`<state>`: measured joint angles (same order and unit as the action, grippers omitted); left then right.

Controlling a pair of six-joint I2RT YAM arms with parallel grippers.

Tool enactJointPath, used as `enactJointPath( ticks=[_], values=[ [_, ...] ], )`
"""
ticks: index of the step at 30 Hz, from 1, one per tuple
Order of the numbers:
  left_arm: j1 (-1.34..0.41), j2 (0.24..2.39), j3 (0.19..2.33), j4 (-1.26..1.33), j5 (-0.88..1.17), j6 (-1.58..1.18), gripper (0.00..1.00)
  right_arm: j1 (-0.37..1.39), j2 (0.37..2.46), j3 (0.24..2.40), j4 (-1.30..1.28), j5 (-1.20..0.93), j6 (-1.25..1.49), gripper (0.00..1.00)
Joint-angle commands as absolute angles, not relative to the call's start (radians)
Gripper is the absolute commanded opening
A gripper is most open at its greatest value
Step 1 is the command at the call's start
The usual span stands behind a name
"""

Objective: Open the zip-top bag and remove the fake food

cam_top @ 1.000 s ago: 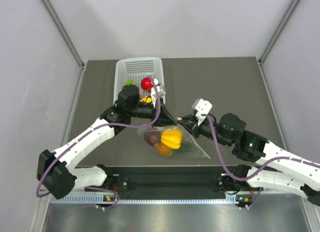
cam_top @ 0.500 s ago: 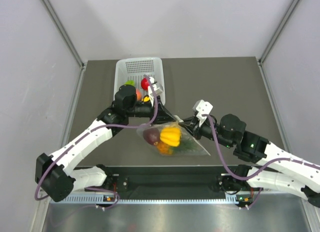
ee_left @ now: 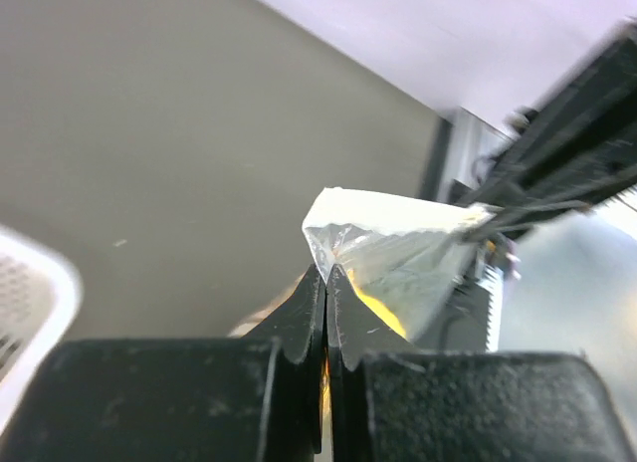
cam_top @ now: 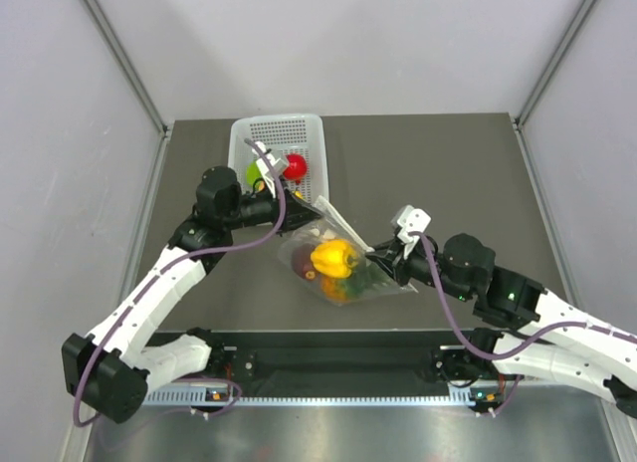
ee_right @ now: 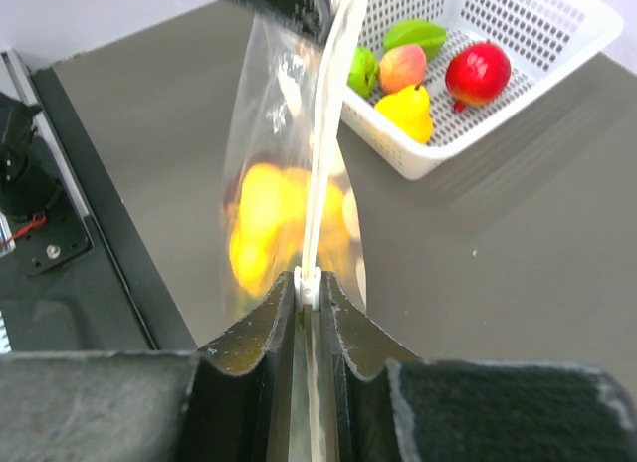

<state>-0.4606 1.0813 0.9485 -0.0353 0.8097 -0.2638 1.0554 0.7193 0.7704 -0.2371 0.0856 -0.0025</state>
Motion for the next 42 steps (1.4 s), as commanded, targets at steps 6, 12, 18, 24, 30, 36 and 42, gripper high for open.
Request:
enactJointPath(
  ticks=[6,12,18,24,30,36,42],
  values=[
    [-0.391,0.989,0.904,-0.106,0.408,-0.287,0.00,1.043,0.627,0.752,-0.330,0.130,0.057,0.06],
    [-0.390,0.948,0.867,-0.159,0.251,-0.281,0.00,1.042,0.611,0.750,-0.385,0.143,0.077,0.06],
    [-0.388,0.928,0.819,-0.176,0.163,-0.293,0.00,1.043,0.597,0.762,-0.456,0.138,0.100,0.07],
    [-0.390,0.891,0.738,-0.080,0.343,-0.259,0.00,1.043,0.610,0.802,-0.505,0.109,0.101,0.23],
    [-0.390,0.818,0.664,0.041,0.537,-0.261,0.00,1.043,0.695,0.873,-0.408,0.140,0.058,0.63],
    [-0.390,0.766,0.632,0.089,0.614,-0.268,0.00,1.026,0.854,0.929,-0.229,0.132,0.008,0.70],
    [-0.390,0.761,0.632,0.103,0.652,-0.268,0.00,0.976,0.968,0.969,-0.154,0.065,-0.023,0.69]
  ],
)
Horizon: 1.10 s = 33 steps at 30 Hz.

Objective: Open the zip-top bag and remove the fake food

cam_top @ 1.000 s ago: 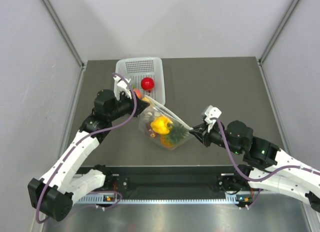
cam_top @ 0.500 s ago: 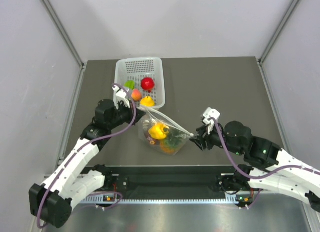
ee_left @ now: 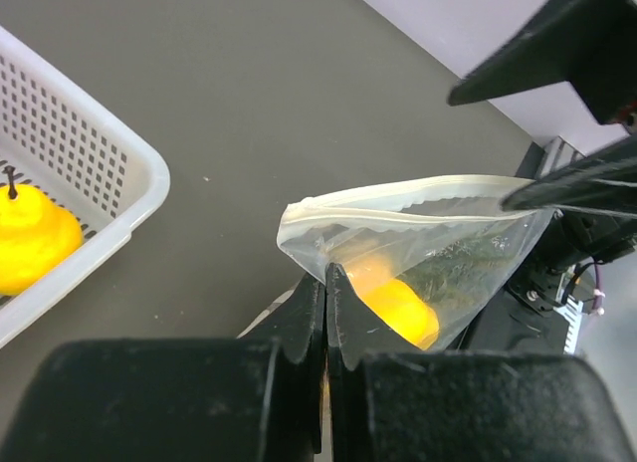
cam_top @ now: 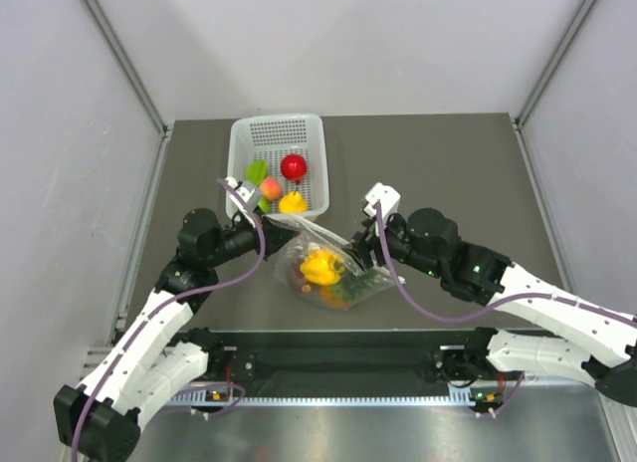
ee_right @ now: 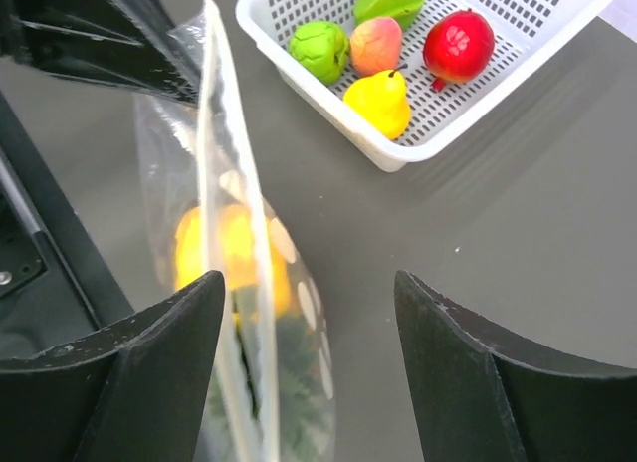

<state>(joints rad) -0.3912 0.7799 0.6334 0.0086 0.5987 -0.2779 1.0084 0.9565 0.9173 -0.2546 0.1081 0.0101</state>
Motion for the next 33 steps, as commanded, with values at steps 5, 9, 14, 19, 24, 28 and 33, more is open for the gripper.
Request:
enactJointPath(
  ticks=[5,9,14,19,24,28,33],
  values=[
    [-0.390,0.758,0.623,0.120,0.670,-0.270,0.00,0.933,0.973,0.963,-0.137,0.008,-0.017,0.68],
    [-0.391,0.756,0.621,0.127,0.678,-0.273,0.00,0.923,0.980,0.954,-0.144,-0.021,-0.017,0.67],
    [-0.391,0.758,0.624,0.129,0.686,-0.273,0.00,0.923,0.994,0.937,-0.144,-0.101,-0.011,0.66],
    [-0.390,0.761,0.624,0.141,0.706,-0.278,0.00,0.923,1.012,0.925,-0.140,-0.120,-0.008,0.65],
    [-0.391,0.756,0.621,0.153,0.730,-0.282,0.00,0.922,1.043,0.911,-0.115,-0.113,-0.012,0.63],
    [-0.390,0.755,0.620,0.160,0.741,-0.287,0.00,0.922,1.068,0.905,-0.095,-0.112,-0.017,0.59],
    [-0.393,0.759,0.623,0.176,0.747,-0.291,0.00,0.920,1.100,0.916,-0.103,-0.178,-0.018,0.42]
  ],
)
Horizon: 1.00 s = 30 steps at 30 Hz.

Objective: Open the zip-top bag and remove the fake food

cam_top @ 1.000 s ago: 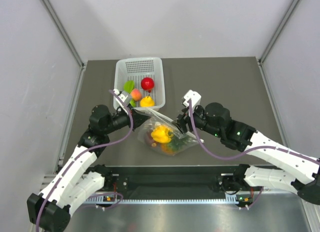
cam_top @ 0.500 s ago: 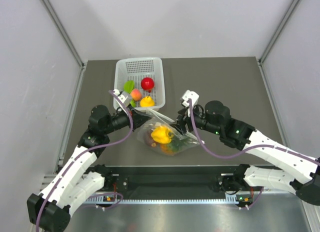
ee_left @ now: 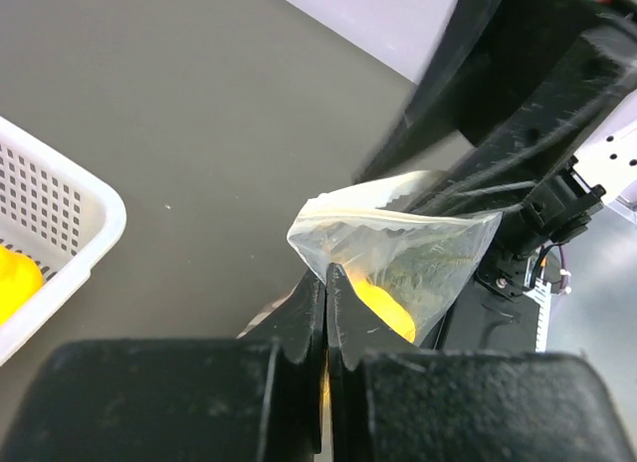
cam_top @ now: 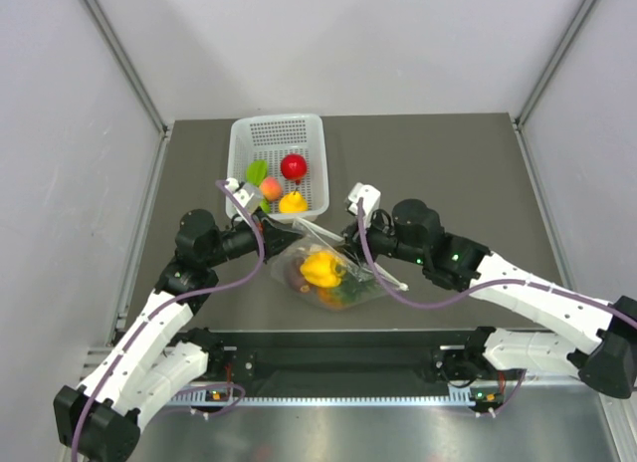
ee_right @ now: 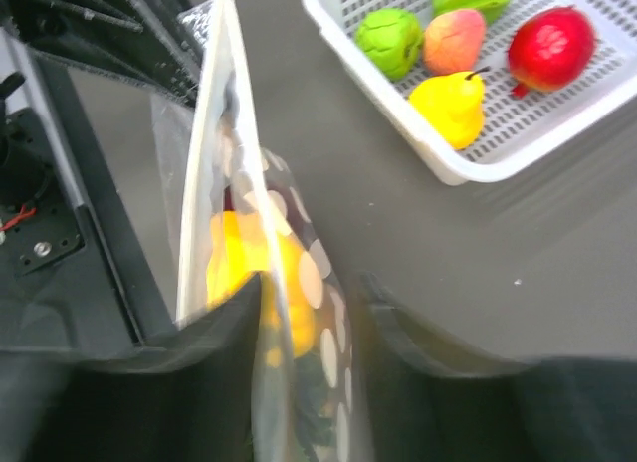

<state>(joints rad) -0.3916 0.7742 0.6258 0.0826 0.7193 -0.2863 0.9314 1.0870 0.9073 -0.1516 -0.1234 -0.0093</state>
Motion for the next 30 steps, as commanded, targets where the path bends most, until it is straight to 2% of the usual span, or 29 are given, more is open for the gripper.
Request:
enactJointPath(
  ticks=[1,3,4,5,6,8,10,11,17,21,24,30],
  values=[
    [-0.393,0.761,0.623,0.179,0.747,-0.296,0.00,0.920,1.112,0.919,-0.113,-0.208,-0.018,0.31],
    [-0.393,0.768,0.627,0.184,0.736,-0.299,0.03,0.919,1.120,0.927,-0.124,-0.227,-0.018,0.14],
    [-0.393,0.773,0.633,0.181,0.721,-0.299,0.09,0.919,1.118,0.927,-0.132,-0.219,-0.014,0.00],
    [-0.393,0.778,0.638,0.176,0.709,-0.301,0.09,0.917,1.112,0.927,-0.136,-0.207,-0.012,0.00],
    [-0.393,0.781,0.646,0.173,0.694,-0.302,0.23,0.917,1.097,0.928,-0.141,-0.189,-0.008,0.00],
    [-0.394,0.796,0.661,0.154,0.649,-0.301,0.38,0.899,1.075,0.942,-0.176,-0.108,-0.006,0.00],
    [-0.393,0.808,0.687,0.146,0.621,-0.305,0.60,0.859,1.048,0.960,-0.212,-0.042,0.029,0.00],
    [-0.394,0.813,0.696,0.143,0.605,-0.310,0.63,0.845,1.036,0.977,-0.236,-0.020,0.035,0.00],
    [-0.423,0.831,0.753,0.169,0.499,-0.426,0.65,0.782,0.985,1.032,-0.304,0.124,0.055,0.00],
    [-0.503,0.854,0.758,0.274,0.470,-0.550,0.65,0.782,0.977,1.045,-0.307,0.181,0.092,0.00],
    [-0.656,0.952,0.790,0.261,0.387,-0.535,0.66,0.782,0.983,1.042,-0.295,0.173,0.107,0.00],
    [-0.781,1.143,0.769,0.357,0.338,-0.647,0.66,0.781,1.029,0.974,-0.255,0.207,0.193,0.00]
  ],
)
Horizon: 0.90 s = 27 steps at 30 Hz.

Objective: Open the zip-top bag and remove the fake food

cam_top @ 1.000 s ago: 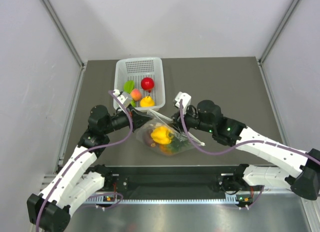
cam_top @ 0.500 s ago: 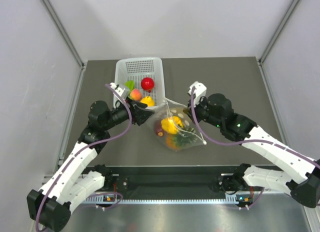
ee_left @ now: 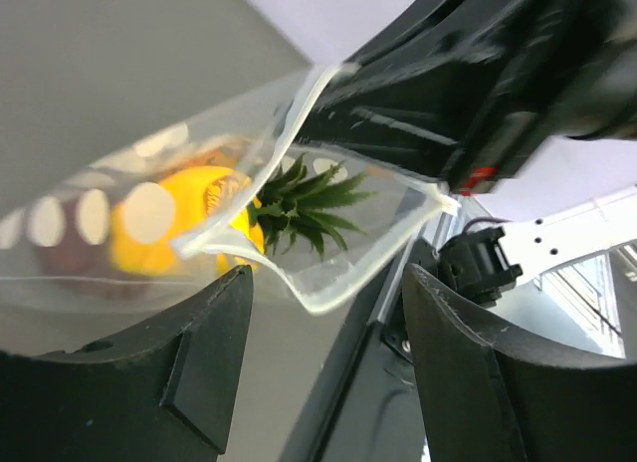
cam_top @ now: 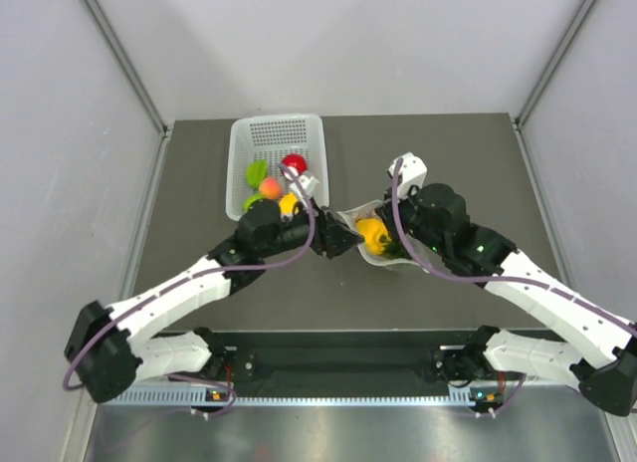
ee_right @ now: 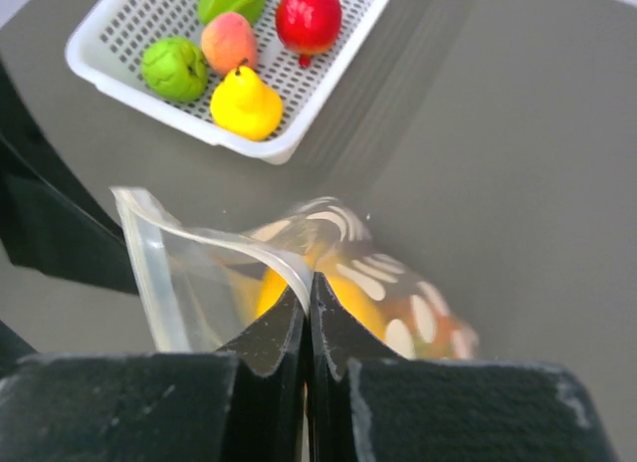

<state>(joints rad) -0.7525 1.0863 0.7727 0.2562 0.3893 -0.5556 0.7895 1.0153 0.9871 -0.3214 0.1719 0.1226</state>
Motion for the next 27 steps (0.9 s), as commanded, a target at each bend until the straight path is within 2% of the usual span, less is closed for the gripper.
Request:
enactJointPath(
  ticks=[1,8,12,14,15,16,17,19,27],
  values=[
    [-0.796,1.178,0.762,0.365,0.330,-0.661,0.66,0.784,1.032,0.948,-0.232,0.210,0.207,0.00],
    [-0.838,1.229,0.745,0.312,0.219,-0.661,0.67,0.784,1.035,0.899,-0.178,0.195,0.256,0.00],
    [-0.865,1.265,0.773,0.220,0.129,-0.630,0.63,0.782,1.029,0.899,-0.178,0.195,0.256,0.00],
    [-0.868,1.279,0.779,0.213,0.111,-0.621,0.49,0.782,1.023,0.893,-0.176,0.201,0.256,0.00],
    [-0.868,1.295,0.781,0.212,0.106,-0.618,0.37,0.782,1.022,0.890,-0.178,0.216,0.256,0.00],
    [-0.868,1.305,0.790,0.213,0.103,-0.615,0.19,0.782,1.019,0.885,-0.179,0.228,0.255,0.00],
    [-0.868,1.334,0.796,0.215,0.104,-0.603,0.09,0.782,1.016,0.884,-0.184,0.263,0.252,0.00],
    [-0.868,1.368,0.830,0.235,0.123,-0.586,0.00,0.775,1.005,0.882,-0.201,0.308,0.236,0.00],
    [-0.856,1.577,1.041,0.342,0.340,-0.457,0.00,0.611,0.910,0.899,-0.274,0.402,0.180,0.00]
  ],
)
